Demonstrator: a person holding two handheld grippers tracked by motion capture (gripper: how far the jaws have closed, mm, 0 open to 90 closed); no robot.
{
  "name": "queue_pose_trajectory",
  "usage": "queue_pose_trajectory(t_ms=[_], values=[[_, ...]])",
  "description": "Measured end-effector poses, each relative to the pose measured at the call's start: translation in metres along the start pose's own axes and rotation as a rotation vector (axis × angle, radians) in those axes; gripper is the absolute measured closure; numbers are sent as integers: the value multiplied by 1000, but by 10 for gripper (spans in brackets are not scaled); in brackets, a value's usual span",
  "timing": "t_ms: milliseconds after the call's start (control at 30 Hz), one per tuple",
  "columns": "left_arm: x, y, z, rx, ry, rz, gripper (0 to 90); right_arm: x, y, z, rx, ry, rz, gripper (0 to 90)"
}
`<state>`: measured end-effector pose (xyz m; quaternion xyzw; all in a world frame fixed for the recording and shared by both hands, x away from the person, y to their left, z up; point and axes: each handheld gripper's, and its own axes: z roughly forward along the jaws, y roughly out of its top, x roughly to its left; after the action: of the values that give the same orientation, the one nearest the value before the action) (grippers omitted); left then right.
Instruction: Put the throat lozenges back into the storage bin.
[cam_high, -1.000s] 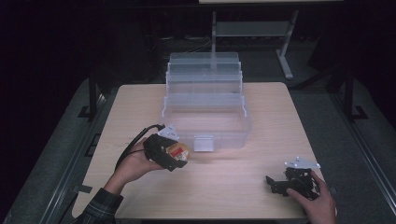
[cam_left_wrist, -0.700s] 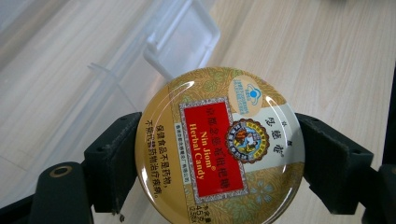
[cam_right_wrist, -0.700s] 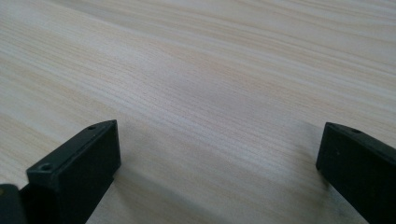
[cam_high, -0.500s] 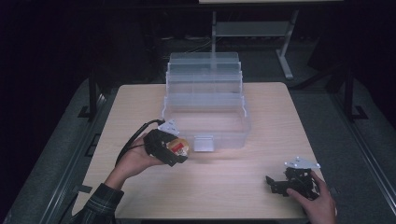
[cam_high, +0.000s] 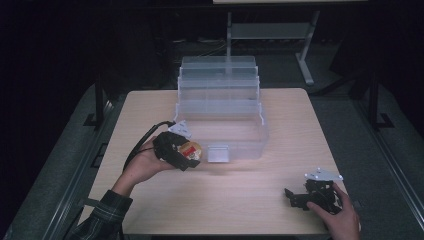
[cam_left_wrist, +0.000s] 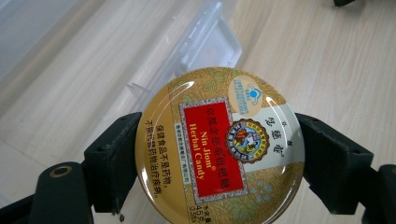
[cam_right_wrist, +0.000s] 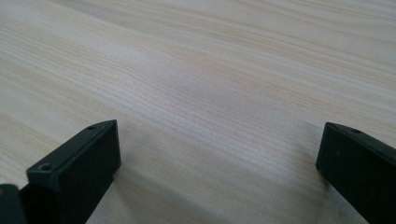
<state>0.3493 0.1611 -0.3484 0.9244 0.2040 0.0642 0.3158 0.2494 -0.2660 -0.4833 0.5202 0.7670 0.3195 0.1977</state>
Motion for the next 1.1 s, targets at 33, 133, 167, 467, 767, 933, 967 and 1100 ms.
queue_pose_trajectory(t_ms=[33, 133, 167, 467, 767, 933, 967, 1100], values=[[0, 0, 0, 0, 0, 0, 196, 0, 0, 0, 0, 0, 0, 0], [4, 2, -1, 5, 3, 3, 197, 0, 0, 0, 0, 0, 0, 0], [5, 2, -2, 6, 6, 0, 196, 0, 0, 0, 2, 1, 2, 0], [12, 10, -5, 5, 20, -3, 196, 0, 0, 0, 0, 1, 0, 0], [24, 18, -6, 0, 32, -20, 197, 0, 0, 0, 0, 1, 0, 0], [31, 20, -6, -5, 44, -38, 196, 0, 0, 0, 0, 1, 0, 0], [31, 20, -6, -5, 44, -38, 196, 0, 0, 0, 0, 0, 0, 0], [38, 21, -5, -8, 55, -46, 197, 0, 0, 0, 0, 1, 0, 0]])
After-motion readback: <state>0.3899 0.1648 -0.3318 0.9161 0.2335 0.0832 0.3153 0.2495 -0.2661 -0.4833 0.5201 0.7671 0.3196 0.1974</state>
